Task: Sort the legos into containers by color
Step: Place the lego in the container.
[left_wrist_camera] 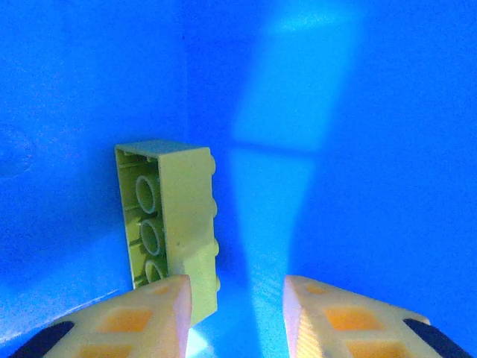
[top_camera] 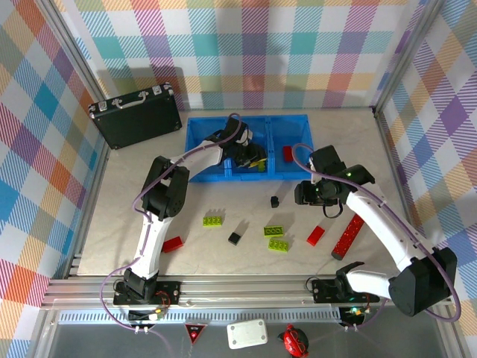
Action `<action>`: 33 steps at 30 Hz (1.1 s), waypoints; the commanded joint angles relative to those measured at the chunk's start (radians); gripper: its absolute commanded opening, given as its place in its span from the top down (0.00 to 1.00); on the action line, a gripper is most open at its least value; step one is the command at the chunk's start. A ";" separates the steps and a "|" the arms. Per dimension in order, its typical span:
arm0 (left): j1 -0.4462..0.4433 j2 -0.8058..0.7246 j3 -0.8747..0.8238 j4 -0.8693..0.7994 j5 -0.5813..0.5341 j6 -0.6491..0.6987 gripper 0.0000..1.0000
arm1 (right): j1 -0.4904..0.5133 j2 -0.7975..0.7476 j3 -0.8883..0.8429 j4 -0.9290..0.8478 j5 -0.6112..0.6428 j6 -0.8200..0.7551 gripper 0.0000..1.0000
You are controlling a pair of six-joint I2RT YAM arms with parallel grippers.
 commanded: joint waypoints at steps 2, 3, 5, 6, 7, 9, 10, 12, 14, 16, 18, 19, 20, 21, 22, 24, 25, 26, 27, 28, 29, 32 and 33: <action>0.011 -0.078 -0.015 -0.025 -0.012 0.023 0.62 | 0.007 -0.020 0.014 -0.021 -0.018 0.017 0.47; 0.011 -0.082 -0.017 -0.031 -0.015 0.027 0.62 | 0.007 -0.020 0.014 -0.021 -0.019 0.017 0.47; 0.011 -0.092 -0.017 -0.041 -0.020 0.034 0.62 | 0.007 -0.021 0.014 -0.022 -0.018 0.018 0.47; 0.011 -0.096 -0.017 -0.047 -0.023 0.038 0.62 | 0.007 -0.021 0.013 -0.022 -0.018 0.019 0.47; 0.011 -0.100 -0.015 -0.055 -0.026 0.042 0.62 | 0.007 -0.021 0.012 -0.023 -0.016 0.018 0.47; 0.011 -0.114 -0.013 -0.074 -0.037 0.052 0.62 | 0.007 -0.020 0.009 -0.023 -0.017 0.020 0.47; 0.011 -0.119 -0.011 -0.086 -0.045 0.058 0.62 | 0.007 -0.018 0.009 -0.024 -0.017 0.022 0.47; 0.011 -0.135 -0.009 -0.111 -0.062 0.072 0.62 | 0.007 -0.018 0.002 -0.021 -0.017 0.024 0.47; 0.011 -0.153 -0.009 -0.135 -0.072 0.090 0.62 | 0.007 -0.016 -0.006 -0.020 -0.017 0.030 0.47; 0.011 -0.174 -0.010 -0.163 -0.085 0.110 0.62 | 0.007 -0.016 -0.016 -0.019 -0.016 0.036 0.47; 0.011 -0.199 -0.017 -0.189 -0.098 0.129 0.62 | 0.007 -0.016 -0.028 -0.016 -0.014 0.047 0.47; 0.011 -0.216 -0.022 -0.202 -0.105 0.141 0.62 | 0.007 -0.016 -0.036 -0.016 -0.014 0.052 0.47; 0.011 -0.231 -0.028 -0.213 -0.112 0.150 0.63 | 0.007 -0.018 -0.043 -0.015 -0.013 0.061 0.47; 0.012 -0.246 -0.033 -0.229 -0.120 0.163 0.63 | 0.007 -0.018 -0.050 -0.015 -0.012 0.069 0.47; 0.012 -0.263 -0.039 -0.246 -0.131 0.178 0.63 | 0.007 -0.020 -0.057 -0.015 -0.008 0.081 0.47; 0.013 -0.301 -0.056 -0.281 -0.158 0.211 0.63 | 0.007 -0.026 -0.076 -0.019 0.006 0.109 0.47; 0.014 -0.320 -0.065 -0.303 -0.178 0.231 0.62 | 0.007 -0.033 -0.086 -0.021 0.010 0.122 0.47; 0.015 -0.344 -0.077 -0.323 -0.200 0.248 0.62 | 0.008 -0.040 -0.101 -0.017 0.013 0.135 0.46; 0.017 -0.365 -0.086 -0.341 -0.221 0.264 0.63 | 0.007 -0.048 -0.111 -0.015 0.018 0.148 0.45; 0.020 -0.389 -0.096 -0.362 -0.239 0.277 0.63 | 0.007 -0.056 -0.127 -0.010 0.026 0.166 0.45; 0.024 -0.415 -0.110 -0.378 -0.250 0.292 0.63 | 0.007 -0.063 -0.142 -0.008 0.032 0.185 0.45; 0.036 -0.489 -0.147 -0.423 -0.281 0.339 0.62 | 0.007 -0.073 -0.178 -0.007 0.052 0.241 0.44; 0.043 -0.509 -0.158 -0.439 -0.288 0.354 0.62 | 0.007 -0.076 -0.188 -0.006 0.057 0.258 0.43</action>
